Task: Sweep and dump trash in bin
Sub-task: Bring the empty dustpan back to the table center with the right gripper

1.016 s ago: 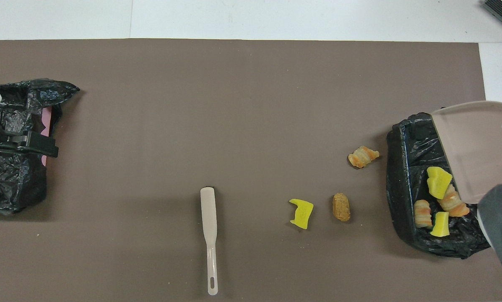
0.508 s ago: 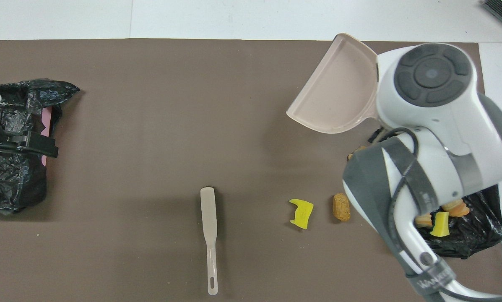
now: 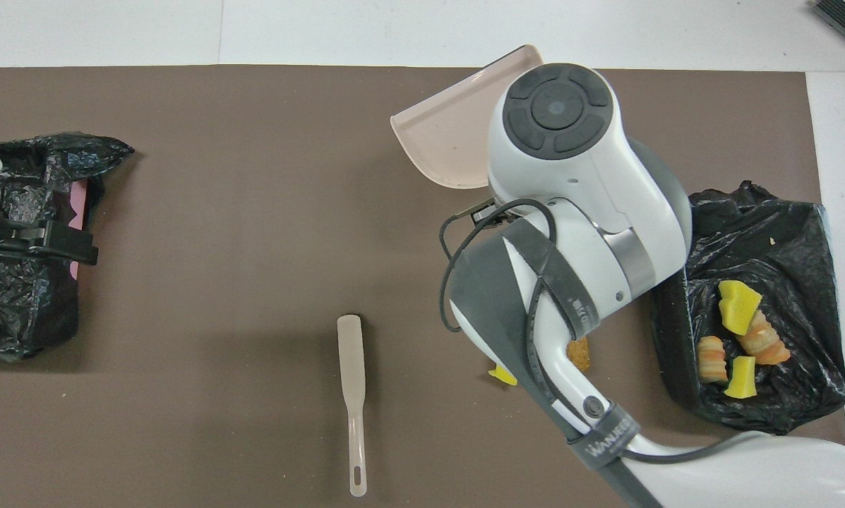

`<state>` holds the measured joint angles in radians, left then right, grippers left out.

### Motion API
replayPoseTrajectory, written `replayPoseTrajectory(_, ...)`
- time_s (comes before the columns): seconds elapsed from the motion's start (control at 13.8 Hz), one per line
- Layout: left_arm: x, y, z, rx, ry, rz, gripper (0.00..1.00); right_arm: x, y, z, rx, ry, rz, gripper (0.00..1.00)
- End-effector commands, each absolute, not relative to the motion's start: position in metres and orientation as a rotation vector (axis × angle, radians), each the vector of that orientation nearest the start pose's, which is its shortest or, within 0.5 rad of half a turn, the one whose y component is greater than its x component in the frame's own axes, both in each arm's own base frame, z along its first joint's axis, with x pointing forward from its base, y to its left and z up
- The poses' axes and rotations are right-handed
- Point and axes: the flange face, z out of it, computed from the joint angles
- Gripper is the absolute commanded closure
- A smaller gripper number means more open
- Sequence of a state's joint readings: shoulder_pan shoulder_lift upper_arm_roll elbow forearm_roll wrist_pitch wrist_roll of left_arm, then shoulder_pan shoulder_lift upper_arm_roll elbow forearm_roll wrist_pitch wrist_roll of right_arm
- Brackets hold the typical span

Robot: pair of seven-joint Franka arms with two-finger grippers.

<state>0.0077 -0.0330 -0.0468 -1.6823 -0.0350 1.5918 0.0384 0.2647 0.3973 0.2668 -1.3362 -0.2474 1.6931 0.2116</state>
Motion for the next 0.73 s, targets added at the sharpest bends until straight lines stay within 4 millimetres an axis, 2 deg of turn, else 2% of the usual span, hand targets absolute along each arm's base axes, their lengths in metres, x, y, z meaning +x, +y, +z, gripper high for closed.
replayPoseTrajectory(0.0,0.539,-0.022,0.598,-3.184,0.115,0.102,0.00,0.626,0.321,0.508,-3.160,-0.312,-0.057,1.00)
replayPoseTrajectory(0.15,0.539,-0.022,0.598,-3.184,0.115,0.102,0.00,0.633,0.330,0.503,-3.124,-0.271,-0.052,1.00)
replayPoseTrajectory(0.36,0.539,-0.022,0.598,-3.184,0.115,0.102,0.00,0.632,0.356,0.477,-3.112,-0.179,-0.049,1.00)
replayPoseTrajectory(0.58,0.539,-0.022,0.598,-3.184,0.115,0.102,0.00,0.618,0.404,0.444,-3.073,-0.045,-0.025,1.00)
replayPoseTrajectory(0.65,0.539,-0.022,0.598,-3.184,0.115,0.102,0.00,0.616,0.414,0.431,-3.072,-0.026,-0.011,1.00)
